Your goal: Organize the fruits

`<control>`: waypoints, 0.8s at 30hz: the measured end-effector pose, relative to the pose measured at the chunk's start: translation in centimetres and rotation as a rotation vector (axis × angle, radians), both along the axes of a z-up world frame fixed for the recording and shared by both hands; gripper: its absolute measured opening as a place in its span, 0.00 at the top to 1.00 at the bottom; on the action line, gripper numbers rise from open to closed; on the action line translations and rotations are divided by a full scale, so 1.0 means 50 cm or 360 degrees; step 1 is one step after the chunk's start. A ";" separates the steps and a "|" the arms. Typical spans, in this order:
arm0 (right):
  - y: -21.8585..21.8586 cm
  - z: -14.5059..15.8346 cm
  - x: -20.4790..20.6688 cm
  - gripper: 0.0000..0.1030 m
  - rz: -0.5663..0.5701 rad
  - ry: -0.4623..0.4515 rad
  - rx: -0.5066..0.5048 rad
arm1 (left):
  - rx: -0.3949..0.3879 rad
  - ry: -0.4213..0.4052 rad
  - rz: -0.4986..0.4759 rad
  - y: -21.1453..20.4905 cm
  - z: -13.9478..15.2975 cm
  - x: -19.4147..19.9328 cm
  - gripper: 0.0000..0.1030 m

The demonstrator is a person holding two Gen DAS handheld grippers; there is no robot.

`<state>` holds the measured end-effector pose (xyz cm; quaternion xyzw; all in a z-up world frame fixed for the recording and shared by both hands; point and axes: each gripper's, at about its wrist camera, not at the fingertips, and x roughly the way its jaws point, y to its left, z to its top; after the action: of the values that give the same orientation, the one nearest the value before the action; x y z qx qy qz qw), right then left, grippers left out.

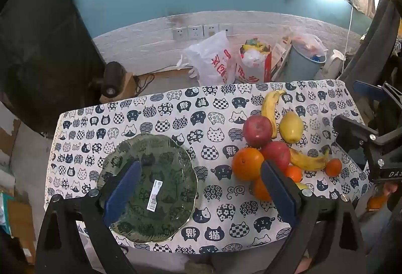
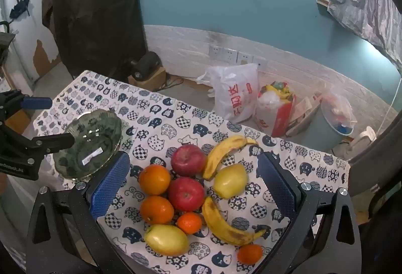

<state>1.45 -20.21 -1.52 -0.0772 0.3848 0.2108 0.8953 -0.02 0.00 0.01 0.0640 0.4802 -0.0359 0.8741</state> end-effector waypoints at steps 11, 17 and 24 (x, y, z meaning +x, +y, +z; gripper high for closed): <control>0.004 -0.002 0.003 0.03 0.0003 0.0012 -0.0014 | 0.0027 0.0013 -0.0006 -0.003 -0.008 -0.004 0.06; 0.009 0.001 0.002 0.03 0.0000 0.0014 -0.0018 | 0.0014 0.0023 -0.0001 0.001 -0.007 0.002 0.06; 0.002 -0.004 0.005 0.03 0.0002 0.0018 -0.0018 | 0.0010 0.0034 -0.0010 0.001 -0.012 0.002 0.06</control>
<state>1.68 -20.08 -1.70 -0.0812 0.3908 0.2096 0.8926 0.07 0.05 -0.59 0.0679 0.4894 -0.0378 0.8686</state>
